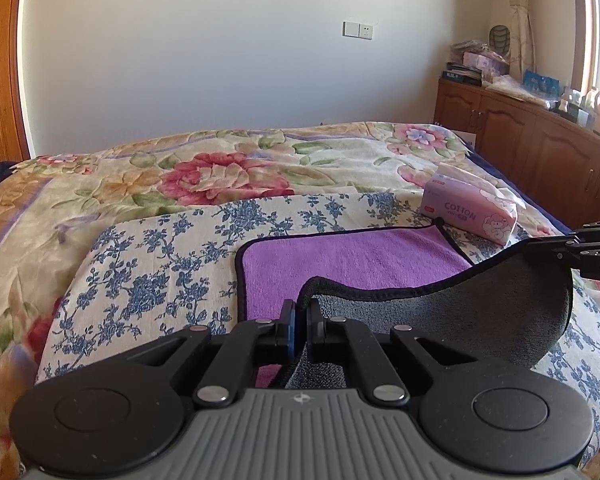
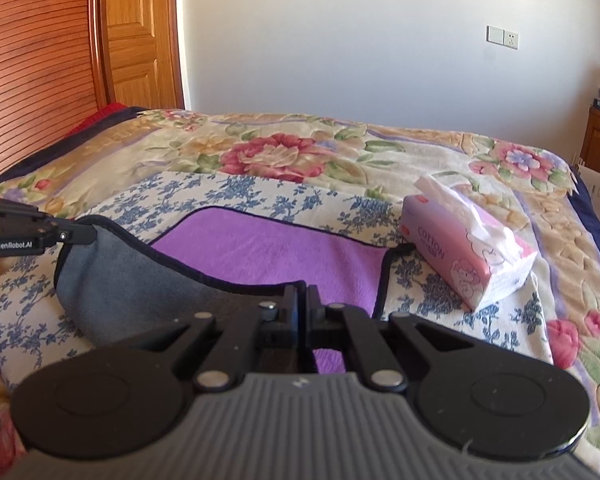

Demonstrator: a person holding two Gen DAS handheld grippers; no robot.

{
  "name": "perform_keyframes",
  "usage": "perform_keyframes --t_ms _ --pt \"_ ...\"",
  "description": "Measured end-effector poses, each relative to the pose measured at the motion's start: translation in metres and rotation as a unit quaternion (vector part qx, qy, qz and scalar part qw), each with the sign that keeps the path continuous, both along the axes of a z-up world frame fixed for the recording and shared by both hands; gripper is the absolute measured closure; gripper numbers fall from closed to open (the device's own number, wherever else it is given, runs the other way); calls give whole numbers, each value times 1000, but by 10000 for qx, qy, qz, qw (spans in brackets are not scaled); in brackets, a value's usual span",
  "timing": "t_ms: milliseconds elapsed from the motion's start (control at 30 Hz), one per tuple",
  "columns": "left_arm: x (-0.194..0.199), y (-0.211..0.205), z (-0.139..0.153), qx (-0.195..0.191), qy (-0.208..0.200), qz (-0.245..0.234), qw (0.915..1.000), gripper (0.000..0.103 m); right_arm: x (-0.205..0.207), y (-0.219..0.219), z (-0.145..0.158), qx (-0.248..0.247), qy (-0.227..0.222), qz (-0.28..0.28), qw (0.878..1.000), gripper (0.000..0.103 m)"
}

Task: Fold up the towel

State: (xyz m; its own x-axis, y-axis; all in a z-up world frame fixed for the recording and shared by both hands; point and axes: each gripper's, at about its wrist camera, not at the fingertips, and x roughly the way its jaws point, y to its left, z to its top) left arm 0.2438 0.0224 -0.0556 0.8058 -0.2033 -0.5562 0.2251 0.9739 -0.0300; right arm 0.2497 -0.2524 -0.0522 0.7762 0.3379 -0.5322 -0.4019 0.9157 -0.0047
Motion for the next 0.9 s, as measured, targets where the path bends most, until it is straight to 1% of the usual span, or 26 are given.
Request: perform_keyframes --t_ms 300,567,900 --pt "11 -1 3 9 -26 -38 10000 97 12 3 3 -78 -157 30 9998 99" --pt "30 -3 8 19 -23 -68 10000 97 24 2 6 -76 -254 17 9996 99" --pt "50 -5 13 85 -118 -67 9999 97 41 -1 7 -64 -380 -23 9993 99"
